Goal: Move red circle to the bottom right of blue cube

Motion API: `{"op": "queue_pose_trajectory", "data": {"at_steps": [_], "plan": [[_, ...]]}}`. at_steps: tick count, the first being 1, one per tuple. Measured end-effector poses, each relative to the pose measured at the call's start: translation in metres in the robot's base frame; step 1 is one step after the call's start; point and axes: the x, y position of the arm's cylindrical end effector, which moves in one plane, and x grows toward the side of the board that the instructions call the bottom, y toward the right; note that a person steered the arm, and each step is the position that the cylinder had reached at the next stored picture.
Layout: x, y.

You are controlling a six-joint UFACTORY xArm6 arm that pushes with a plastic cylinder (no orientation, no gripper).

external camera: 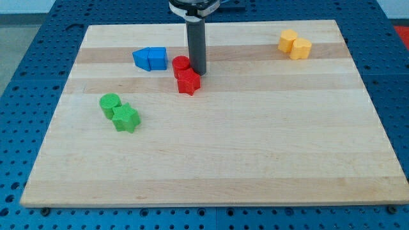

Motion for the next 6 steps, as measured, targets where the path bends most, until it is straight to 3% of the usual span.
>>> {"op": "queue_pose_trajectory", "data": {"at_steps": [5,6], "plan": [[0.0,-0.016],[0.001,0.024]]}}
